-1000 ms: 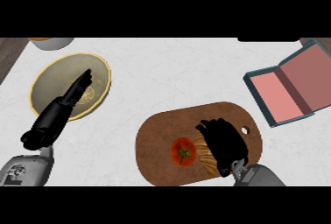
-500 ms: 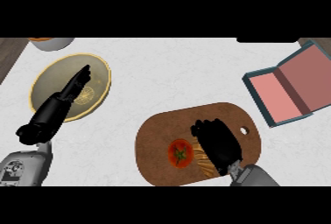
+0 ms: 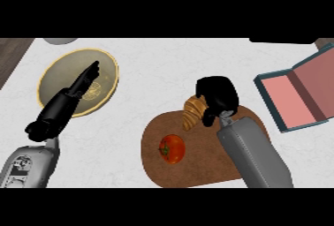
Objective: Pick the croissant from the cutting board and place it in the cardboard box
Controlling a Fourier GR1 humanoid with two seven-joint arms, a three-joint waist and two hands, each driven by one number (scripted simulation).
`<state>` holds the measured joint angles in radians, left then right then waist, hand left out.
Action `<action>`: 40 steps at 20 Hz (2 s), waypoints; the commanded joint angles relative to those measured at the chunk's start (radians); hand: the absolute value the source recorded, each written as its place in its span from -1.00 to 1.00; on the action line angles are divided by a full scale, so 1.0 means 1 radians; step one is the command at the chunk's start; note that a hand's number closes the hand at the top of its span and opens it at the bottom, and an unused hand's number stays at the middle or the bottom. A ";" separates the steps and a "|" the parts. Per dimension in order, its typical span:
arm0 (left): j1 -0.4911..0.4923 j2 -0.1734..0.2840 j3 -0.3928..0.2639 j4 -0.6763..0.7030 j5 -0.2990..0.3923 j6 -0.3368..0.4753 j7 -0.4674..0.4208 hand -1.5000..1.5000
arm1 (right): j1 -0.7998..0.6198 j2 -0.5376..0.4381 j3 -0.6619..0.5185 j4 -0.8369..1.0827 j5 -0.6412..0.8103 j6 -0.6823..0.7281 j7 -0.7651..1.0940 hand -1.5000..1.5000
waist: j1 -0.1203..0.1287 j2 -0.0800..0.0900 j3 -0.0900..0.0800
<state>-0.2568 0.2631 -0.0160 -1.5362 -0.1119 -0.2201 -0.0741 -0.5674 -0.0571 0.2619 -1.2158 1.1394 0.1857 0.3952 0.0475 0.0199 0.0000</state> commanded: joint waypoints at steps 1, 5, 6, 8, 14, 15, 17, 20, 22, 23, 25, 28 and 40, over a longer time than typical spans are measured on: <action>-0.017 0.017 0.009 -0.001 0.016 -0.028 0.006 0.00 | -0.190 0.030 -0.131 0.213 0.022 -0.156 0.042 1.00 | 0.022 0.004 0.001; 0.000 -0.031 -0.018 -0.015 -0.022 0.024 0.022 0.00 | -0.372 -0.035 -0.146 0.372 0.077 -0.204 -0.012 1.00 | 0.002 -0.006 0.000; 0.008 -0.016 -0.017 -0.034 0.001 -0.009 0.038 0.00 | -0.450 0.006 -0.153 0.383 0.086 -0.186 0.058 1.00 | 0.009 -0.008 0.000; 0.041 0.014 0.015 -0.023 0.003 -0.021 0.000 0.00 | -0.436 0.038 -0.144 0.371 0.103 -0.254 0.071 1.00 | -0.018 -0.015 0.000; 0.043 0.024 0.035 -0.040 0.019 -0.028 0.025 0.00 | -0.492 -0.036 -0.274 0.315 0.127 -0.374 0.280 1.00 | -0.027 -0.021 0.000; -0.006 -0.005 0.022 -0.014 0.002 0.000 0.050 0.00 | -0.543 -0.045 -0.308 0.341 0.120 -0.389 0.303 1.00 | -0.029 -0.015 0.000; 0.022 -0.002 0.024 -0.021 0.007 -0.009 0.029 0.00 | -0.541 -0.108 -0.354 0.324 0.114 -0.398 0.328 1.00 | -0.036 -0.019 0.000; 0.013 -0.008 0.016 -0.051 -0.008 0.003 0.073 0.00 | -0.552 -0.128 -0.379 0.369 0.136 -0.441 0.373 1.00 | -0.033 -0.018 0.000; 0.079 -0.010 0.021 0.000 -0.008 -0.007 -0.020 0.00 | -0.539 -0.157 -0.387 0.320 0.140 -0.433 0.397 1.00 | -0.043 -0.020 0.000; 0.056 -0.001 0.038 0.022 -0.002 -0.013 -0.052 0.00 | -0.552 -0.187 -0.423 0.405 0.126 -0.484 0.360 1.00 | -0.034 -0.013 0.000; 0.084 -0.017 0.016 -0.050 -0.026 0.012 -0.018 0.00 | -0.536 -0.248 -0.448 0.388 0.105 -0.445 0.340 1.00 | -0.036 -0.019 0.000; 0.036 -0.019 0.023 0.010 -0.039 0.010 -0.021 0.00 | -0.519 -0.266 -0.450 0.440 0.108 -0.452 0.322 1.00 | -0.038 -0.017 0.000; 0.011 -0.015 0.038 -0.029 -0.024 -0.005 0.035 0.00 | -0.448 -0.466 -0.580 0.632 -0.084 -0.086 0.122 1.00 | -0.037 -0.017 0.000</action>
<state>-0.2215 0.2516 0.0216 -1.5474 -0.1321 -0.2278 -0.0721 -1.0145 -0.4846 -0.2917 -0.6415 1.0947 0.0207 0.5549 0.0070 0.0030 0.0005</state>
